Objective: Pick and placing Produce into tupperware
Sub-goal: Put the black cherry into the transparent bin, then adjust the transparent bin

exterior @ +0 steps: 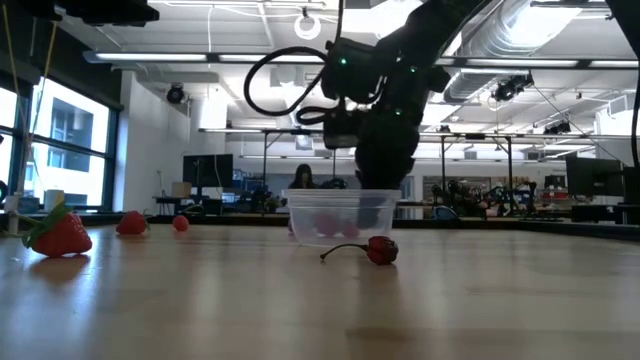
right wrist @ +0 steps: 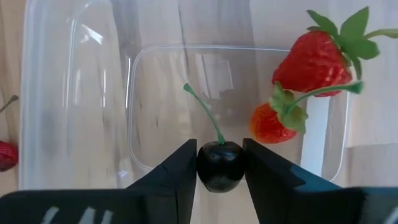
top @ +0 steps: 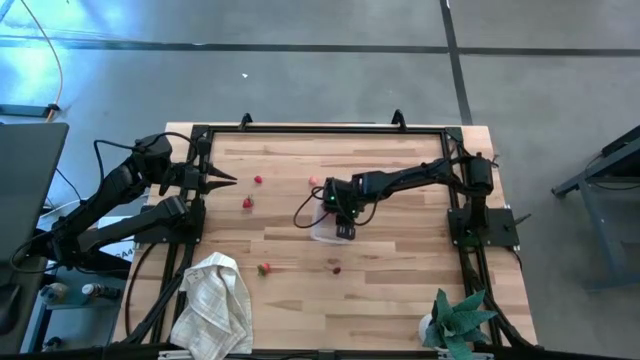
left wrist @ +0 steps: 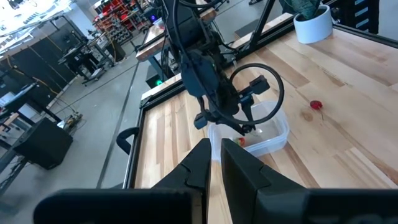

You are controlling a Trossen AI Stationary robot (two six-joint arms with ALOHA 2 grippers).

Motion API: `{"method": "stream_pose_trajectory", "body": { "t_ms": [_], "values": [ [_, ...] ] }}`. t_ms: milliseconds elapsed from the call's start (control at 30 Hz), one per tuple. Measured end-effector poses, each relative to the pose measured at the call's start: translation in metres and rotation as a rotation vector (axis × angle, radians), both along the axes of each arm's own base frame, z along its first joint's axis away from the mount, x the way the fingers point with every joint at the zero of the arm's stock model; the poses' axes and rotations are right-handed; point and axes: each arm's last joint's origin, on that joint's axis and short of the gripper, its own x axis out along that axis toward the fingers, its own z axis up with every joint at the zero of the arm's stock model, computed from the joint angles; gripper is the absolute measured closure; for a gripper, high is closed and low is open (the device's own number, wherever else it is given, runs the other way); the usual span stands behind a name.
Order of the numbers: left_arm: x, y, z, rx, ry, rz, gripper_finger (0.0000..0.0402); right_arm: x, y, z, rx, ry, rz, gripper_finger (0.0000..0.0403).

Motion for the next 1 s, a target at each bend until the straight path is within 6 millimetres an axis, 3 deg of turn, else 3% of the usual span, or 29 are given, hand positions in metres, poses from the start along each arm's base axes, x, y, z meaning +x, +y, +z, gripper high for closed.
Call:
{"method": "stream_pose_trajectory", "body": {
  "t_ms": [500, 833, 1000],
  "values": [
    [0.0, 0.0, 0.0, 0.0, 0.0, 0.0, 0.0373, 0.0, 0.0, 0.001, 0.002, 0.009, -0.019, 0.0271],
    [0.0, 0.0, 0.0, 0.0, 0.0, 0.0, 0.0373, 0.015, -0.004, 0.037, -0.072, -0.011, 0.008, 0.0272],
    [0.0, 0.0, 0.0, 0.0, 0.0, 0.0, 0.0373, 0.019, -0.017, 0.048, -0.129, -0.041, -0.021, 0.0272]
  ]
}}
